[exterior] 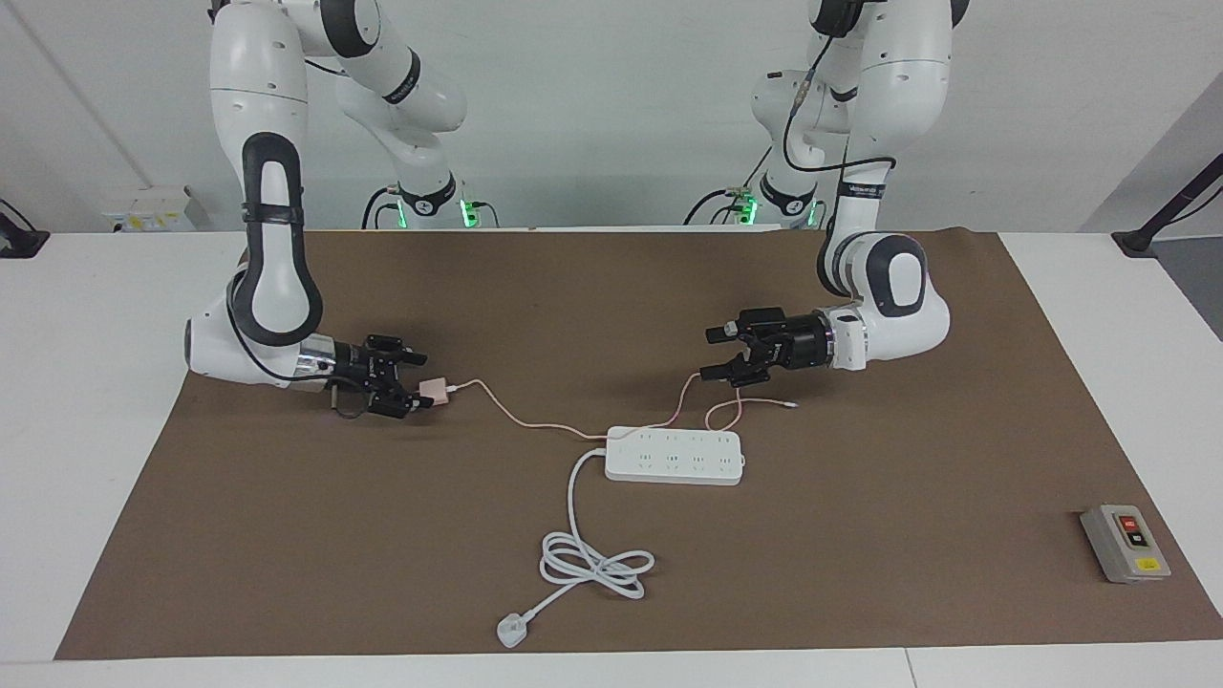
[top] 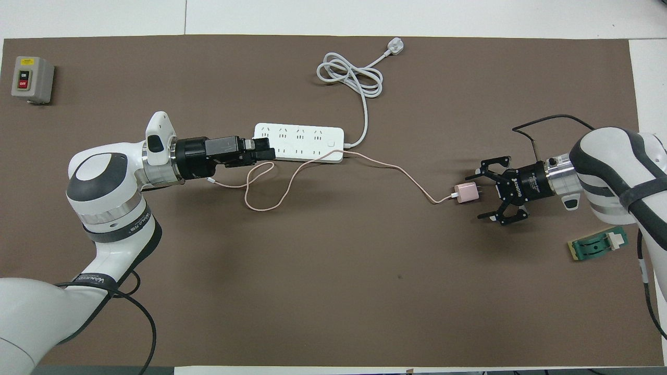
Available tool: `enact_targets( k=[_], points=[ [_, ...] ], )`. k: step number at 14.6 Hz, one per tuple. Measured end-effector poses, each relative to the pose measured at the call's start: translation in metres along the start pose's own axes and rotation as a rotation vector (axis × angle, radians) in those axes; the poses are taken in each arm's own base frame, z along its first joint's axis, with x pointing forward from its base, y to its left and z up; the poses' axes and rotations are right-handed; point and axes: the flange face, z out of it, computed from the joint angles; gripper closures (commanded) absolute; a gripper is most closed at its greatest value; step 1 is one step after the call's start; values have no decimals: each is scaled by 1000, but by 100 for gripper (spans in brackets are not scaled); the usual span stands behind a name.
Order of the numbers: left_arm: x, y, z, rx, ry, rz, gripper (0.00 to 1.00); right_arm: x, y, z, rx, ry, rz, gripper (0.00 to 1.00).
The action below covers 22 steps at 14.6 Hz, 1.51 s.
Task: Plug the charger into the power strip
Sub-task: 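Lower the open right gripper over the pink charger and close it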
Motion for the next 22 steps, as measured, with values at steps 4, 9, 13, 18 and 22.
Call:
enact_targets(
  k=[4,9,13,18,22],
  points=[
    [1,0,-3,2,3,1,0,4,0,3,1,0,6,0],
    [1,0,-4,3,4,1,0,4,-1,1,9,5,5,13],
    [2,0,-4,3,4,2,0,5,-1,1,15,11,6,19],
    [2,0,-4,3,4,2,0,5,-1,1,15,11,6,56],
    [2,0,-4,3,4,2,0,5,-1,1,15,11,5,100]
  ],
)
